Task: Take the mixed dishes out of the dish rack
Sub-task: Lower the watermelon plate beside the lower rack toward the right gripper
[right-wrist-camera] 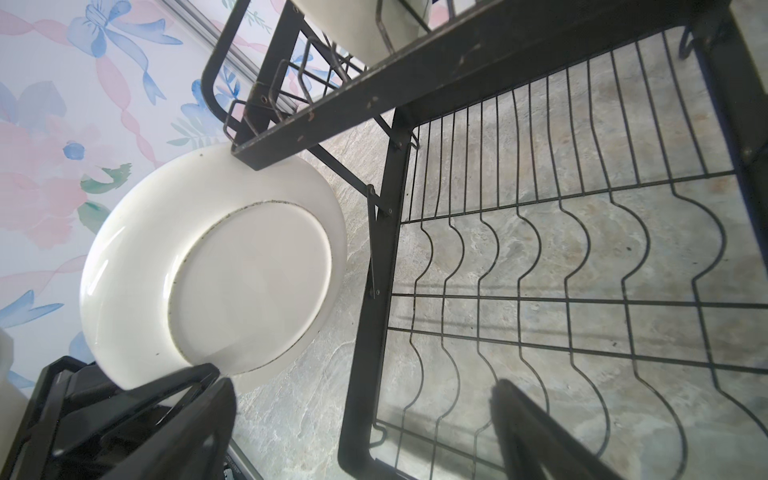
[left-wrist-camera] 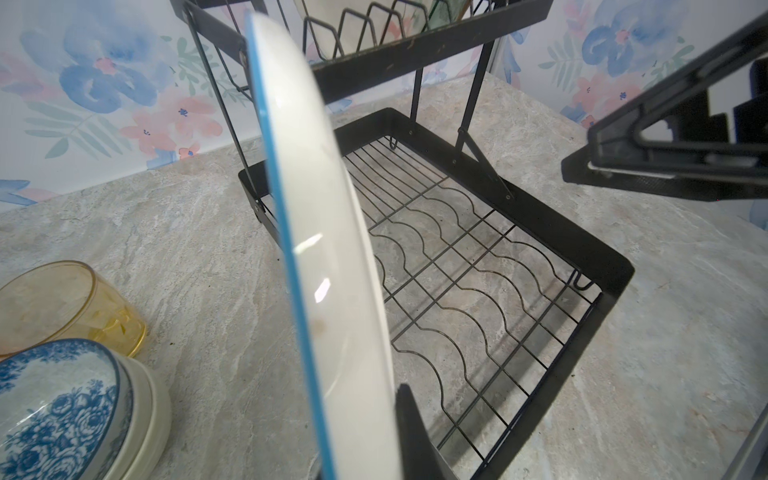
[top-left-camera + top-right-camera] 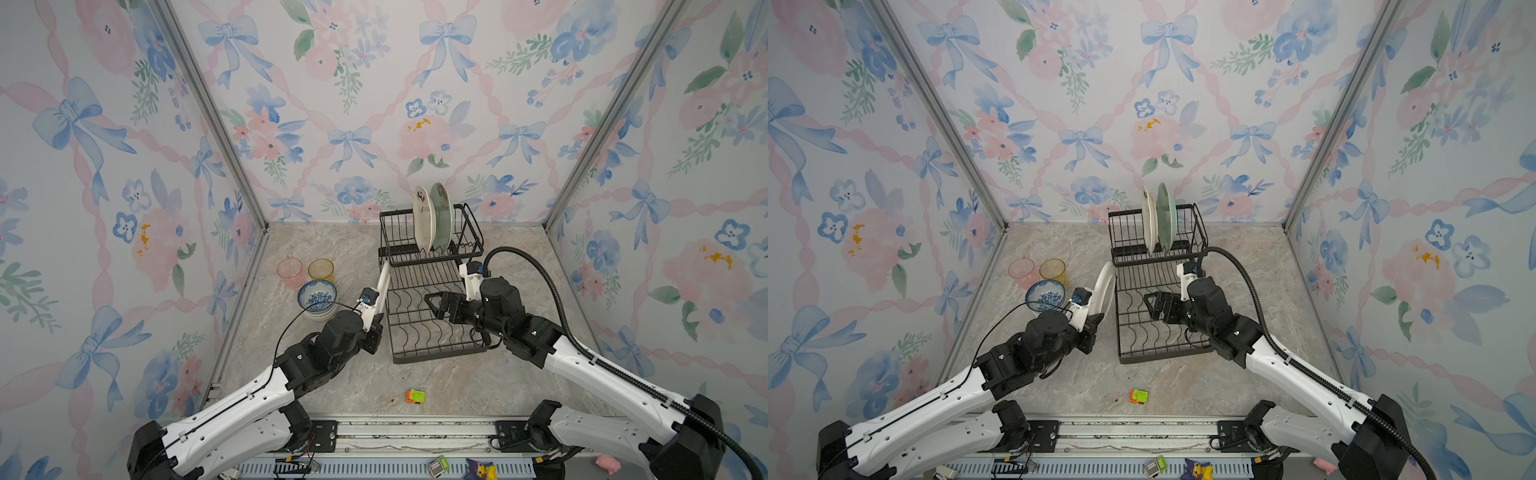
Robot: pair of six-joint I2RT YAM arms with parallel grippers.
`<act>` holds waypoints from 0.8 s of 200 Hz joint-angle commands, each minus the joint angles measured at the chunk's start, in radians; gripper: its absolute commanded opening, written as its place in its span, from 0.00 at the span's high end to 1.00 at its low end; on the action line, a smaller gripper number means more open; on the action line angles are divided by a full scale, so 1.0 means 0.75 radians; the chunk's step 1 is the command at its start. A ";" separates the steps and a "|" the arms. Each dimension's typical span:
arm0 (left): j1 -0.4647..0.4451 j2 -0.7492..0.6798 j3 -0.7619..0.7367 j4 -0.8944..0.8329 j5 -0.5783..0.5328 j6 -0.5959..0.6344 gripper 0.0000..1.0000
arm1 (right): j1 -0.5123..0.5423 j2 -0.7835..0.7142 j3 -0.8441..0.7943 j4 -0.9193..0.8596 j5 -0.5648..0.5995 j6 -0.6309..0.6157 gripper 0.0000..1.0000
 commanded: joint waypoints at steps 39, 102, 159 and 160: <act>-0.018 -0.079 0.044 0.106 0.000 0.080 1.00 | -0.024 0.003 0.024 -0.012 0.004 0.018 0.03; -0.018 -0.177 0.044 0.054 0.157 0.114 1.00 | -0.026 0.019 0.035 0.001 -0.012 0.031 0.03; -0.032 -0.186 0.050 -0.022 0.289 0.134 1.00 | -0.035 0.022 0.046 -0.005 -0.018 0.056 0.03; -0.033 -0.187 0.049 -0.022 0.289 0.134 1.00 | -0.035 0.023 0.046 -0.005 -0.018 0.058 0.03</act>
